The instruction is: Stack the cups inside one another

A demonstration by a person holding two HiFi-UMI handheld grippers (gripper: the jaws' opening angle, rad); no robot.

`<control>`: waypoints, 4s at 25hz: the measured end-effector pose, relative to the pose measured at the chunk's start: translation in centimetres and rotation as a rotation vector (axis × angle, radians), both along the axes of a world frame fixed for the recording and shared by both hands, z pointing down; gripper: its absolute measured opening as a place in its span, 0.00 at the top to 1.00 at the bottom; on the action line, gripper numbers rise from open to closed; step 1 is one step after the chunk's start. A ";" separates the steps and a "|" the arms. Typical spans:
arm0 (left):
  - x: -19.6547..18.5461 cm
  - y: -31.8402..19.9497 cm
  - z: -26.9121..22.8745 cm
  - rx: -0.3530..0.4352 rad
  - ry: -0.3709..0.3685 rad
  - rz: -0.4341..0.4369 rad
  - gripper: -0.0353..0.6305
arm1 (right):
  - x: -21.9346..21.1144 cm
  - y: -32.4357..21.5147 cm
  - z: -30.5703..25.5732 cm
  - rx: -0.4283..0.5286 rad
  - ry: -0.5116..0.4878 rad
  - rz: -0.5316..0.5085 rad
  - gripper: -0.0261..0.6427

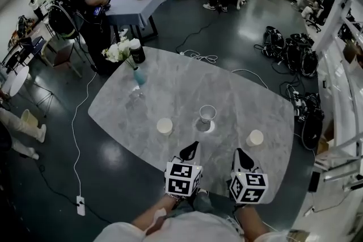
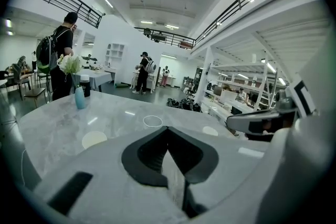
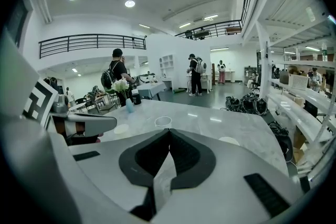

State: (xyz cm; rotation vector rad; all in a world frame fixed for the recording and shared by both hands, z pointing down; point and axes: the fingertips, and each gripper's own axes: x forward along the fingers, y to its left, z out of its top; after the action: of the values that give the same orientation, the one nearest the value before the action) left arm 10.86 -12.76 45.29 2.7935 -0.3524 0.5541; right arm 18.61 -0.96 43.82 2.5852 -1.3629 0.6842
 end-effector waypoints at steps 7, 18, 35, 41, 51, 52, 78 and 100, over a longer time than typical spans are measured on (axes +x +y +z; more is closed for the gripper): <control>2.1 1.3 0.8 0.000 -0.031 0.037 0.95 | 2.0 2.0 0.5 -0.002 -0.015 0.054 0.95; 8.4 6.7 3.3 -0.010 -0.080 0.179 0.95 | 6.4 7.5 3.3 0.007 -0.086 0.222 0.95; 13.5 9.9 12.1 -0.068 -0.182 0.240 0.95 | 9.0 10.0 11.5 -0.028 -0.204 0.297 0.95; 14.2 10.4 13.2 -0.077 -0.197 0.250 0.95 | 9.9 9.9 12.8 -0.024 -0.216 0.305 0.95; 15.2 9.6 14.1 -0.083 -0.212 0.222 0.95 | 11.4 9.3 13.7 -0.010 -0.228 0.288 0.93; 15.2 9.5 14.1 -0.081 -0.213 0.222 0.95 | 11.5 9.1 13.8 -0.010 -0.229 0.285 0.90; 15.2 7.6 16.2 -0.088 -0.257 0.182 0.95 | 15.3 5.7 16.9 -0.087 -0.193 0.237 0.64; 13.3 6.2 15.8 -0.084 -0.249 0.146 0.95 | 14.5 4.4 15.6 -0.088 -0.129 0.219 0.64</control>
State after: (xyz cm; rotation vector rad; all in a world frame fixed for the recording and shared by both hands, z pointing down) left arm 24.18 -6.55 61.12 2.6875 -0.1702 0.9330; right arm 33.10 3.47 59.46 2.6846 -1.0632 0.9365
